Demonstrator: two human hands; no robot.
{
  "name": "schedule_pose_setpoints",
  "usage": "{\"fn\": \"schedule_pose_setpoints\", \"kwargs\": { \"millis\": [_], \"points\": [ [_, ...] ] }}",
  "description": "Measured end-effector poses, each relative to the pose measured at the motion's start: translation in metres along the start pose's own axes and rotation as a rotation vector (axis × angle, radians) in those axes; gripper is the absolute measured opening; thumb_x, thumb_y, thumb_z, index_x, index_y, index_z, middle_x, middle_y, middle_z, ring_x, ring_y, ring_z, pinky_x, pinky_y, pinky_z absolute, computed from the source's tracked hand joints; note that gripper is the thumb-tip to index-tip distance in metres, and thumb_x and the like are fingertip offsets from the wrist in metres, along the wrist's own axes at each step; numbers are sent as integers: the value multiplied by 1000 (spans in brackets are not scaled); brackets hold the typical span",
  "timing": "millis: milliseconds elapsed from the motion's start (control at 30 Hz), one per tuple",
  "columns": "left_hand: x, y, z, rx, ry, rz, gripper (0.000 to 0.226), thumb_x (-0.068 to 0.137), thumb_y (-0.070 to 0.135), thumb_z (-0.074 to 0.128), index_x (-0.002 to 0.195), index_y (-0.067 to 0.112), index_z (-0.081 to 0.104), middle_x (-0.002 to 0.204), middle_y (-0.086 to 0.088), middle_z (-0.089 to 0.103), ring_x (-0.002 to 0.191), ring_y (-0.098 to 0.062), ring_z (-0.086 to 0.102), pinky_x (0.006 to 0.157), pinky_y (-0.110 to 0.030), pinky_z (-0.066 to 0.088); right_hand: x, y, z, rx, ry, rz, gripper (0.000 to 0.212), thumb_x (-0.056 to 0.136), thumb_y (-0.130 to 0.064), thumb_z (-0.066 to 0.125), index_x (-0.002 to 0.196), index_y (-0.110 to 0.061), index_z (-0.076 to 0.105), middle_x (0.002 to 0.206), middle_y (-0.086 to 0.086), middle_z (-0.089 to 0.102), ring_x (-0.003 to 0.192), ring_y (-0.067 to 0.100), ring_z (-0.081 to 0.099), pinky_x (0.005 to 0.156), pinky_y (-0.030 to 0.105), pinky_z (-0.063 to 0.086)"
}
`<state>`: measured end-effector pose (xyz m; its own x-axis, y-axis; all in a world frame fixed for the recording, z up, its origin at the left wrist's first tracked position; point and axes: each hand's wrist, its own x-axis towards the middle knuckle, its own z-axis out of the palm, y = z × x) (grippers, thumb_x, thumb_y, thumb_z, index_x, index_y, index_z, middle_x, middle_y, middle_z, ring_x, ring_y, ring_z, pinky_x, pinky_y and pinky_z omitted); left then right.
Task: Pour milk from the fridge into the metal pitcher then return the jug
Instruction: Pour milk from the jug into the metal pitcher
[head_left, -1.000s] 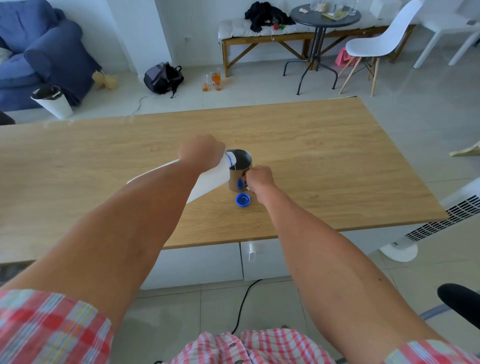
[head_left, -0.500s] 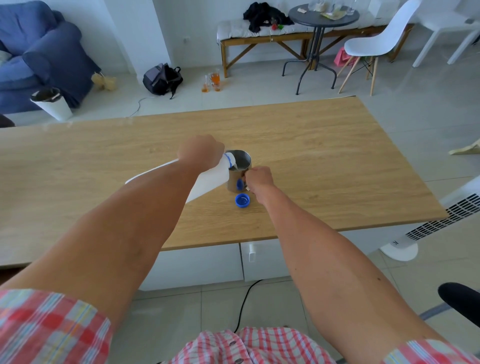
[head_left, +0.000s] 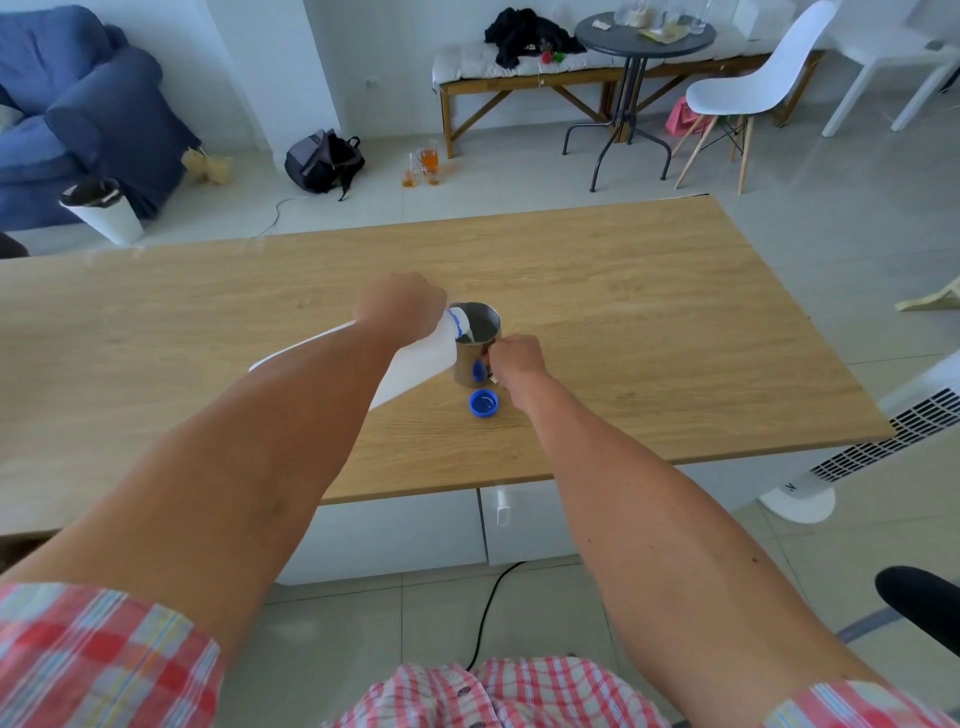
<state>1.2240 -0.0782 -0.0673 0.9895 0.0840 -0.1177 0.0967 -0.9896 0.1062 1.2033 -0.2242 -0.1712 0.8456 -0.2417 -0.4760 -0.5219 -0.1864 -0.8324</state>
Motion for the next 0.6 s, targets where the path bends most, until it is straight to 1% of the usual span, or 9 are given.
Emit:
{"fn": "schedule_pose_setpoints", "kwargs": {
  "millis": [200,300,467,600],
  "points": [
    [0,1,0,11,-1,-4,28,97,31,40,93,14,62,81,-6,54,82,-31,57,70,-36,40,1,0,0,0,1,-2,33,89,-5,46,107,5,72,83,10,64,65,23,49,59,33,41],
    [0,1,0,10,-1,-3,29,97,31,40,93,13,62,80,-6,53,81,-31,57,70,-36,40,0,1,0,5,6,-5,33,89,-4,46,107,6,71,81,10,62,64,23,48,59,33,40],
    [0,1,-1,20,-3,-5,29,97,32,40,94,13,63,81,-7,55,83,-31,58,70,-37,41,0,0,0,11,4,0,33,90,-4,46,108,6,71,80,9,61,61,20,46,54,31,37],
    [1,1,-1,22,-3,-10,28,97,32,40,94,14,62,79,-6,53,82,-31,57,71,-36,41,1,1,0,18,9,-7,33,89,-2,45,107,7,71,80,10,60,61,21,45,54,31,36]
  ]
}}
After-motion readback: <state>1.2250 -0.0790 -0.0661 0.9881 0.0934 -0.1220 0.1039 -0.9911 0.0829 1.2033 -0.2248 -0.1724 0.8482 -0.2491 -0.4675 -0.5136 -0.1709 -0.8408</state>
